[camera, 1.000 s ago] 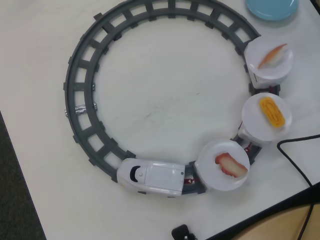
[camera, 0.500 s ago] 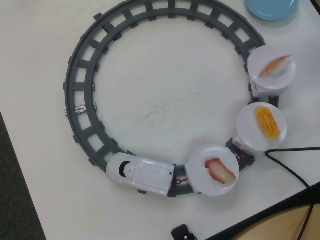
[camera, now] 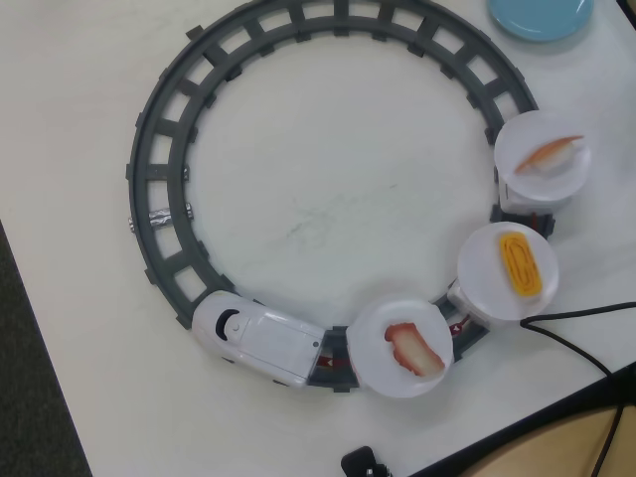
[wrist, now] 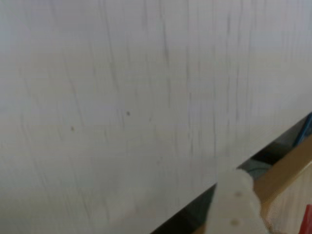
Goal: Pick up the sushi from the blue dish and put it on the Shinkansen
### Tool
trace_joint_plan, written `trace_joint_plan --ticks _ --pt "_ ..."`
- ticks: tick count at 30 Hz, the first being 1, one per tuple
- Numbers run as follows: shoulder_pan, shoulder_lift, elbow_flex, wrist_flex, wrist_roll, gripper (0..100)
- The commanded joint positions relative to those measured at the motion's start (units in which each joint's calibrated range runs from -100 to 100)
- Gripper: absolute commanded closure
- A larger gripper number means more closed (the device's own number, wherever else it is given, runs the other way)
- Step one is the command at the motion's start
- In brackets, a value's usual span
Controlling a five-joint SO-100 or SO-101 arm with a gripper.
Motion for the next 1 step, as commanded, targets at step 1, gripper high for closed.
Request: trace_joint_plan --ticks 1 --pt "-0.1 0.6 -0.1 0.6 -0.2 79"
